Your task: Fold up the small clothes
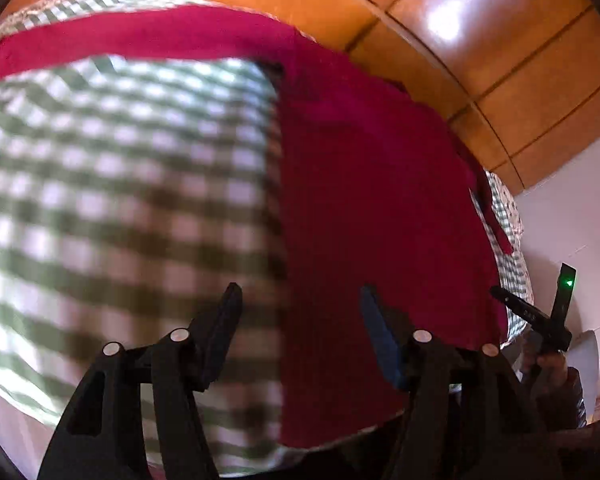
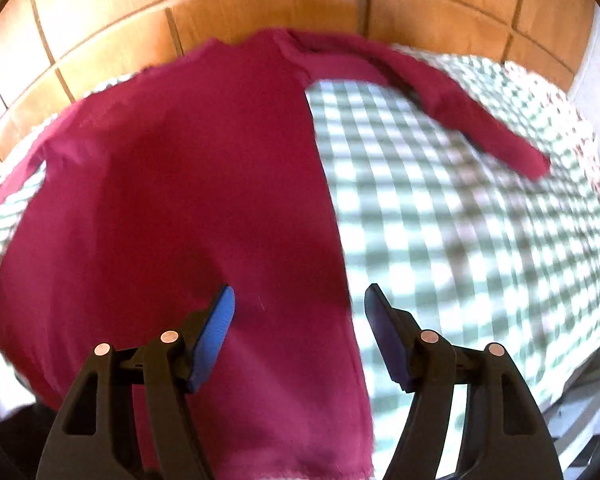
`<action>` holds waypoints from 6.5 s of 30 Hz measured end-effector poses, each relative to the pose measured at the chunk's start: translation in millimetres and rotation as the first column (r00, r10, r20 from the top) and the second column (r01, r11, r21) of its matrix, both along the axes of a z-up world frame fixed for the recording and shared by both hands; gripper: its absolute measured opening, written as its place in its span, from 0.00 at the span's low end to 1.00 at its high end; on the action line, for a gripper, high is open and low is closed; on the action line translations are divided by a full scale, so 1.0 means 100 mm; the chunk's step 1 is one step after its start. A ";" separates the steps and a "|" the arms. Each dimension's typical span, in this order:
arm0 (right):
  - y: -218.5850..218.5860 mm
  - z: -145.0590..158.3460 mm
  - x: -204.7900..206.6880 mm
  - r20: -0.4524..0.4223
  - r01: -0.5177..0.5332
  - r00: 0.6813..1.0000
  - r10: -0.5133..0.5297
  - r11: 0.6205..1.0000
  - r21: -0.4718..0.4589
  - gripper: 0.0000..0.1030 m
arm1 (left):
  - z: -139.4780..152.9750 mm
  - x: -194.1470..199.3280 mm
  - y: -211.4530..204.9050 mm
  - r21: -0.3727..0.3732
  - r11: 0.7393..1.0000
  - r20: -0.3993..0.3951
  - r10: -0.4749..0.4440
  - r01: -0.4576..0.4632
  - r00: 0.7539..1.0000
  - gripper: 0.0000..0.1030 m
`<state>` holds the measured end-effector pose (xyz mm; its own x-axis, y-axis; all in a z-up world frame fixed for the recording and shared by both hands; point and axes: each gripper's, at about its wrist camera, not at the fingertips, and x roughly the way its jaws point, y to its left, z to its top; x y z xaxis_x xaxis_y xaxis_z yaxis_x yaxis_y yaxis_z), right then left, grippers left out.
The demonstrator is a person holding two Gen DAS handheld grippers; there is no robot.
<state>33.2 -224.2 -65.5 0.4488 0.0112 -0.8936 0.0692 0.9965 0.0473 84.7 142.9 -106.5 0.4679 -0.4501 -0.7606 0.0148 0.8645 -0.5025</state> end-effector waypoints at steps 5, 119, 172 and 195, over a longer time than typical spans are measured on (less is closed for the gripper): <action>0.10 0.00 -0.30 0.009 -0.046 0.999 0.045 0.997 0.056 0.19 | 0.01 -0.09 -0.14 0.083 0.997 0.014 -0.001 0.000 1.000 0.06; -3.28 0.26 1.09 0.132 0.591 0.713 -0.688 0.692 0.415 0.66 | 0.04 1.24 -1.46 0.368 0.928 0.139 -0.117 0.059 0.983 0.88; 0.97 0.80 2.26 0.316 -0.252 0.940 0.130 0.889 0.383 0.59 | 0.43 1.49 -0.33 -0.032 0.994 0.133 0.107 -0.104 0.985 0.57; -0.17 -0.03 1.10 0.146 0.001 0.986 -0.076 0.889 0.458 0.68 | 0.90 2.51 -2.23 0.487 0.873 0.282 -0.163 0.005 0.945 0.81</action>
